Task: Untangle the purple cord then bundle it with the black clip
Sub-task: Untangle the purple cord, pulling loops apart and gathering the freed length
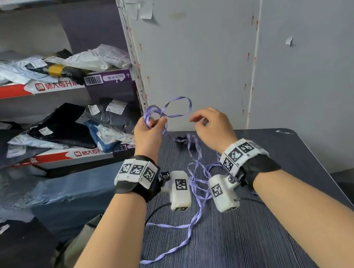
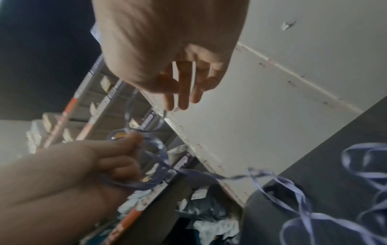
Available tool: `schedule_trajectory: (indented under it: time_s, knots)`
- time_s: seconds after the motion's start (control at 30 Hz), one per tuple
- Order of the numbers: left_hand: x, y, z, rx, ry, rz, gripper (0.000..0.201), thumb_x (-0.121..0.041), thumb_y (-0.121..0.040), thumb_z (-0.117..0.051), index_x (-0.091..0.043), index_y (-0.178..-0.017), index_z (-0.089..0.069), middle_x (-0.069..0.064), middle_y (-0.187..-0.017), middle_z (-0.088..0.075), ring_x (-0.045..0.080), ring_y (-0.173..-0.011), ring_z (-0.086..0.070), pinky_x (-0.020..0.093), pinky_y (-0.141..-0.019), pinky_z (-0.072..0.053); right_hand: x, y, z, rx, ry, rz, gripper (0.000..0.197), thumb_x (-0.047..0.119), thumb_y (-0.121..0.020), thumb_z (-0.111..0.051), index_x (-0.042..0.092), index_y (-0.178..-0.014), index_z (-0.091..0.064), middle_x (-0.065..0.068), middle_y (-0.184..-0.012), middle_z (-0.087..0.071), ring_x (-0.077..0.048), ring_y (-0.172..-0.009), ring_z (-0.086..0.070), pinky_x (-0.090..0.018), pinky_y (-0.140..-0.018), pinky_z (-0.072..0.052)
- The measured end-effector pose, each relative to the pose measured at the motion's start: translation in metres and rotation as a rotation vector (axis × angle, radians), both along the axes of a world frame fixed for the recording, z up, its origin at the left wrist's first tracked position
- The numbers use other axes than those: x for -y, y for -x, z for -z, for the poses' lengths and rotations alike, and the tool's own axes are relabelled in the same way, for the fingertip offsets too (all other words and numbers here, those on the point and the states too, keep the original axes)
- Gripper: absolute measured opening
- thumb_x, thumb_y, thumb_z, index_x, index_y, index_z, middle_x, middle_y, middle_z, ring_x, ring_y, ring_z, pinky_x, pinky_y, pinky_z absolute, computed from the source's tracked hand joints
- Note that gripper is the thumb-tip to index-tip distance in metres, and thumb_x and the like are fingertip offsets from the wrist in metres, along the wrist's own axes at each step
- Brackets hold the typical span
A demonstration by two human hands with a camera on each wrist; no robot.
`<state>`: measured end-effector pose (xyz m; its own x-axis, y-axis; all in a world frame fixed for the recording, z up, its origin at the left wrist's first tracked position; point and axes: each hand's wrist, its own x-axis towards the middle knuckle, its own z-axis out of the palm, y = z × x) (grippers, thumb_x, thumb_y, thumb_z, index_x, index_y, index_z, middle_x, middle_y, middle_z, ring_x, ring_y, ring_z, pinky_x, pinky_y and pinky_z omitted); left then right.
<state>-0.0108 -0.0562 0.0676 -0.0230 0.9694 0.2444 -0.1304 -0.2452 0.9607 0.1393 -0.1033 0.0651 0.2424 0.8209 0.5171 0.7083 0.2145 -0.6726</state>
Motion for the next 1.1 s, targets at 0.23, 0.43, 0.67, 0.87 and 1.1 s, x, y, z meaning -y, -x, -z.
schedule_trajectory:
  time_s: [0.23,0.43,0.67,0.87,1.1]
  knots:
    - [0.003,-0.004,0.001,-0.186,-0.116,0.002,0.025,-0.003,-0.085,-0.062,-0.012,-0.074,-0.041,-0.002,-0.062,-0.037,0.006,-0.053,-0.034,0.016,-0.053,-0.034,0.001,0.024,-0.035,-0.539,0.116,-0.109,0.056,0.064,-0.088,-0.039,0.013,-0.082,-0.063,-0.006,-0.068,-0.066,-0.016,-0.059,-0.062,-0.028,-0.056,-0.054]
    - [0.007,-0.002,0.001,-0.356,-0.205,0.091,0.027,-0.006,-0.085,-0.063,-0.024,-0.069,-0.052,-0.001,-0.071,-0.059,0.013,-0.068,-0.052,0.033,-0.074,-0.045,-0.018,0.023,-0.032,-0.744,0.183,-0.094,0.026,0.024,-0.09,-0.057,0.002,-0.077,-0.061,-0.013,-0.065,-0.064,-0.023,-0.055,-0.059,-0.026,-0.051,-0.052]
    - [-0.001,0.02,0.003,-0.345,-0.106,0.021,0.028,-0.03,-0.095,-0.053,-0.02,-0.071,-0.043,-0.004,-0.065,-0.043,0.009,-0.06,-0.039,0.025,-0.061,-0.036,-0.019,-0.004,-0.019,-0.535,0.028,-0.128,0.024,0.015,-0.1,-0.04,0.014,-0.104,-0.064,0.004,-0.065,-0.046,-0.008,-0.055,-0.044,-0.019,-0.059,-0.043]
    - [-0.006,0.032,-0.002,-0.261,0.046,0.071,0.042,-0.045,-0.096,-0.044,-0.022,-0.062,-0.035,-0.006,-0.053,-0.033,0.01,-0.047,-0.03,0.024,-0.051,-0.028,-0.029,-0.033,0.008,0.104,0.008,0.13,0.029,0.03,-0.099,-0.042,0.024,-0.101,-0.069,0.009,-0.053,-0.041,-0.023,-0.062,-0.041,-0.031,-0.063,-0.035]
    - [0.004,0.021,-0.02,0.054,0.157,0.398,0.048,-0.042,-0.1,-0.034,-0.022,-0.058,-0.025,-0.01,-0.043,-0.02,0.006,-0.035,-0.016,0.016,-0.039,-0.013,-0.031,-0.019,0.017,0.162,-0.041,0.242,0.03,0.026,-0.099,-0.04,0.018,-0.102,-0.069,-0.003,-0.067,-0.065,-0.033,-0.074,-0.055,-0.033,-0.066,-0.036]
